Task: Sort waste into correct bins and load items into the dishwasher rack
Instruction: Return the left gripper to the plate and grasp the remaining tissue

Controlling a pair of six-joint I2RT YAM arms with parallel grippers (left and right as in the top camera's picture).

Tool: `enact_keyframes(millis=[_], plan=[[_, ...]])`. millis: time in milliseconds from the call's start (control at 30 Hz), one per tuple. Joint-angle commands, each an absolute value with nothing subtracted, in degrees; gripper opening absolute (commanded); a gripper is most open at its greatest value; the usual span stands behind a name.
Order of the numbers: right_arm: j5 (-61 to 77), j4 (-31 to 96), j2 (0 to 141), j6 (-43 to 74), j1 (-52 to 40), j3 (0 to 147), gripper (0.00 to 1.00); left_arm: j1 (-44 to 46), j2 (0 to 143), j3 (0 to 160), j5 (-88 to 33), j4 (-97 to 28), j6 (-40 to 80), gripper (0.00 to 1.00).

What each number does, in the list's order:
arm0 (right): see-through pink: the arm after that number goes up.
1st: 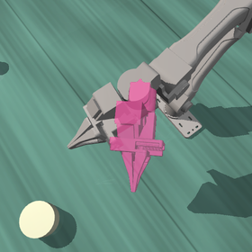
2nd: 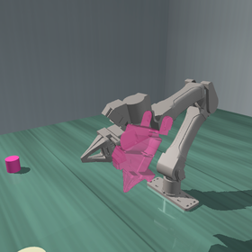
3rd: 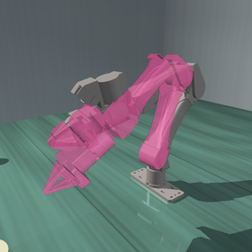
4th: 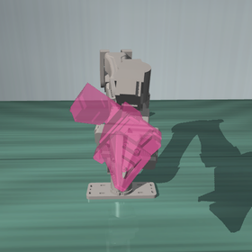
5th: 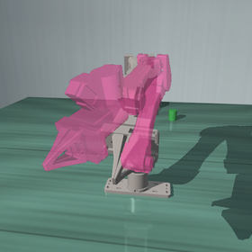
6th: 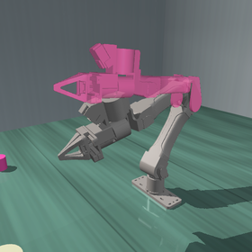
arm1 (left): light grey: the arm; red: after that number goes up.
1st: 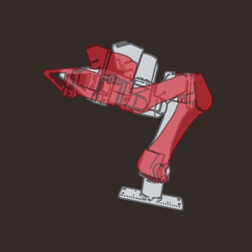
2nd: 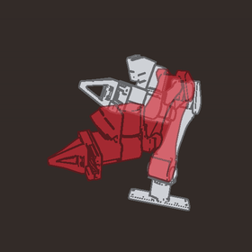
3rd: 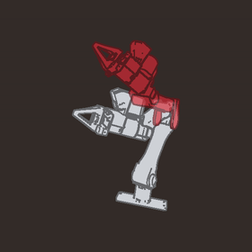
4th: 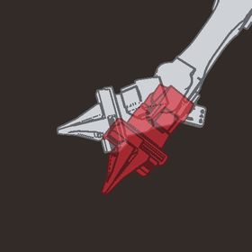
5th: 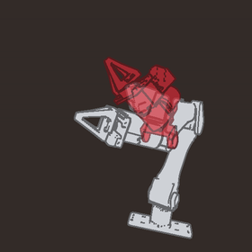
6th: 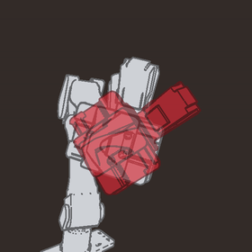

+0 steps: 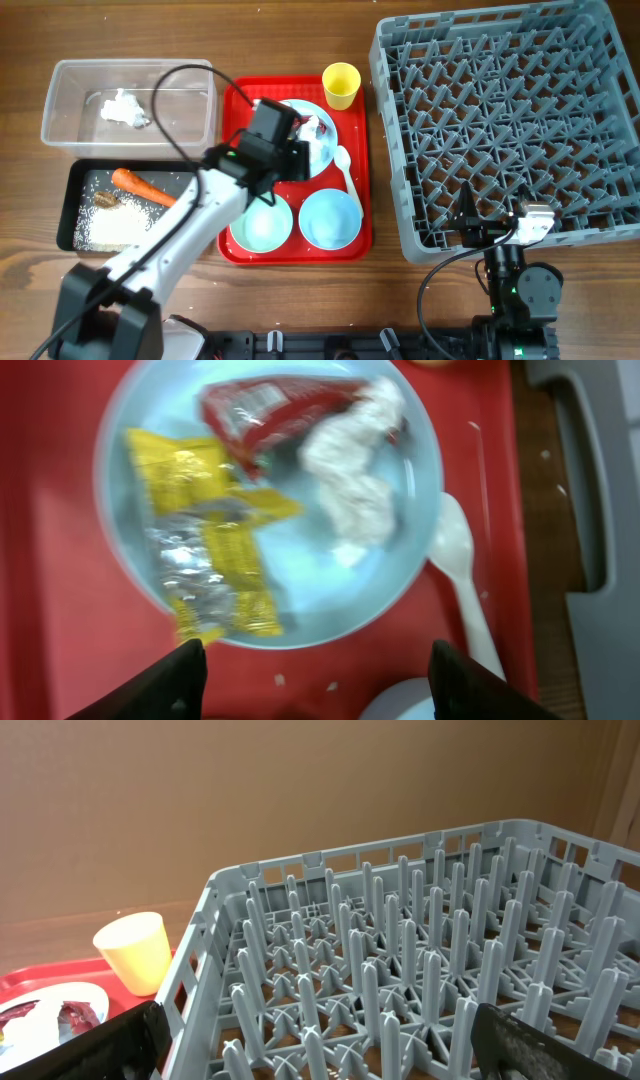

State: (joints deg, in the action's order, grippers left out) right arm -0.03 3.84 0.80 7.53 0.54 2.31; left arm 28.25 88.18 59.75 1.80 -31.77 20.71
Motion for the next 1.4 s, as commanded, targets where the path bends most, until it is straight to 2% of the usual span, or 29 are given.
enact_keyframes(millis=[0,167,533,667,933,1067,1167,1367], plan=[[0.47,3.66,0.64,7.90,0.30,2.11,1.00,32.42,91.44,60.01,1.52,-28.38,21.67,0.66],[0.47,3.66,0.64,7.90,0.30,2.11,1.00,35.05,96.95,60.01,3.49,-20.49,21.67,0.65],[0.47,3.66,0.64,7.90,0.30,2.11,1.00,34.94,105.82,60.03,7.60,-12.19,24.47,0.62],[0.47,3.66,0.64,7.90,0.30,2.11,1.00,34.87,105.45,60.03,10.96,-12.19,24.45,0.58],[0.47,3.66,0.64,7.90,0.30,2.11,1.00,34.89,99.20,60.03,11.66,-12.91,24.49,0.61],[0.47,3.66,0.64,7.92,0.30,2.11,1.00,34.87,99.57,60.01,11.70,-13.04,26.22,0.60],[0.47,3.66,0.64,7.90,0.30,2.11,1.00,34.87,100.57,60.01,11.94,-12.84,27.03,0.56],[0.47,3.66,0.64,7.92,0.30,2.11,1.00,34.76,105.82,60.01,14.22,-11.33,27.92,0.57]])
